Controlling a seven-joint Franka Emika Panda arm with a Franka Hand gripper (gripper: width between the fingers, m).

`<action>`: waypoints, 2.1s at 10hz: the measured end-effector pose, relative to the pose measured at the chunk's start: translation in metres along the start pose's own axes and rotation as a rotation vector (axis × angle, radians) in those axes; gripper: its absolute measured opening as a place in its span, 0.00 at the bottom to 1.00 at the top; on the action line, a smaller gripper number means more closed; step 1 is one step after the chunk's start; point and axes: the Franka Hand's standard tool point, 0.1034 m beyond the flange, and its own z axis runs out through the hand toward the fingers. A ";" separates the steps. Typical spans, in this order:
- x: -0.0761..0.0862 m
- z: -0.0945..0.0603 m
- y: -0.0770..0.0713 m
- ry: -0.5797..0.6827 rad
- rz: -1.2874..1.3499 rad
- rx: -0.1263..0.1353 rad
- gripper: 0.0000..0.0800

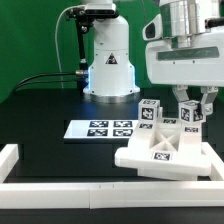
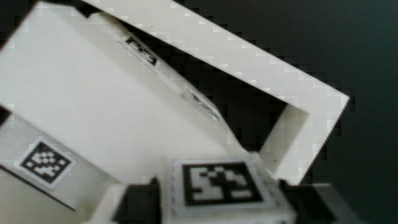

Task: Assemble chair

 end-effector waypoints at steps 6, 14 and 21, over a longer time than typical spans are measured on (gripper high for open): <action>-0.005 -0.001 -0.003 -0.077 -0.633 -0.087 0.81; 0.005 -0.005 -0.006 -0.087 -1.336 -0.139 0.65; -0.002 -0.005 -0.009 -0.032 -0.402 -0.112 0.35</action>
Offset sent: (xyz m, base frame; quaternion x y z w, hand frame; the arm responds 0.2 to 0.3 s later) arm 0.0085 0.0126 0.0060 -0.0485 -0.0621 -0.3769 0.9229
